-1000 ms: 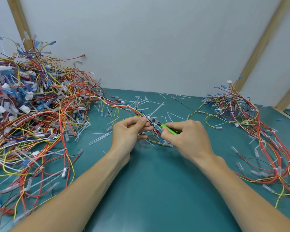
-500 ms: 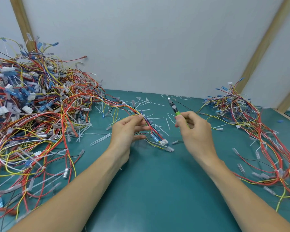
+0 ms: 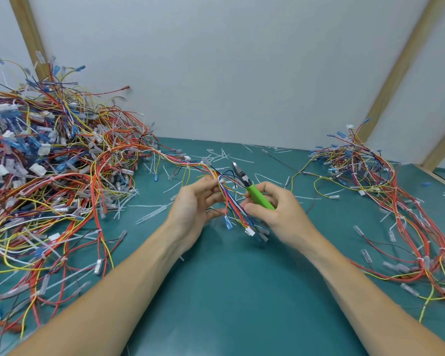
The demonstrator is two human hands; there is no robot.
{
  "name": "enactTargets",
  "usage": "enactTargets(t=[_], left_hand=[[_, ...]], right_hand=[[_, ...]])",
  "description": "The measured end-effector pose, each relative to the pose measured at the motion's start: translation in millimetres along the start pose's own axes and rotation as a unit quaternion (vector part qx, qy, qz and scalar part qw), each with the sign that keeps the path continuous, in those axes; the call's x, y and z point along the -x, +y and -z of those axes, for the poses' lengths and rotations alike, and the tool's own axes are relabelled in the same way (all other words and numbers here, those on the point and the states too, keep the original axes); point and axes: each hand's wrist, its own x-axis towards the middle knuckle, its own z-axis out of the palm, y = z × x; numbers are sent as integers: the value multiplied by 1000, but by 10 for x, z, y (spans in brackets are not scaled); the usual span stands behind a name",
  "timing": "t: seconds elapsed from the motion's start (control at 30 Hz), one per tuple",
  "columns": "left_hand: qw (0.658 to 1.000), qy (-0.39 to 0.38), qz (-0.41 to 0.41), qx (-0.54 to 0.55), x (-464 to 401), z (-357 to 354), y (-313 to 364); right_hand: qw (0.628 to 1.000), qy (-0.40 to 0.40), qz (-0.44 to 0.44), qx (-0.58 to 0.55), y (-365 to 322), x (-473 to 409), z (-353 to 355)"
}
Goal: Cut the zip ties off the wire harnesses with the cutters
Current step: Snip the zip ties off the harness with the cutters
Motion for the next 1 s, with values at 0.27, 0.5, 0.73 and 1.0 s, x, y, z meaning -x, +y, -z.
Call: enactTargets(t=[0.27, 0.5, 0.73, 1.0], left_hand=[[998, 16, -18, -62, -39, -17, -51], [997, 62, 6, 54, -19, -1, 39], [987, 13, 46, 152, -42, 76, 52], [999, -44, 20, -9, -9, -8, -16]], right_hand=[[993, 81, -47, -69, 25, -31, 41], [914, 180, -95, 350, 222, -53, 203], [858, 148, -100, 482, 318, -82, 243], [876, 170, -50, 449, 302, -106, 183]])
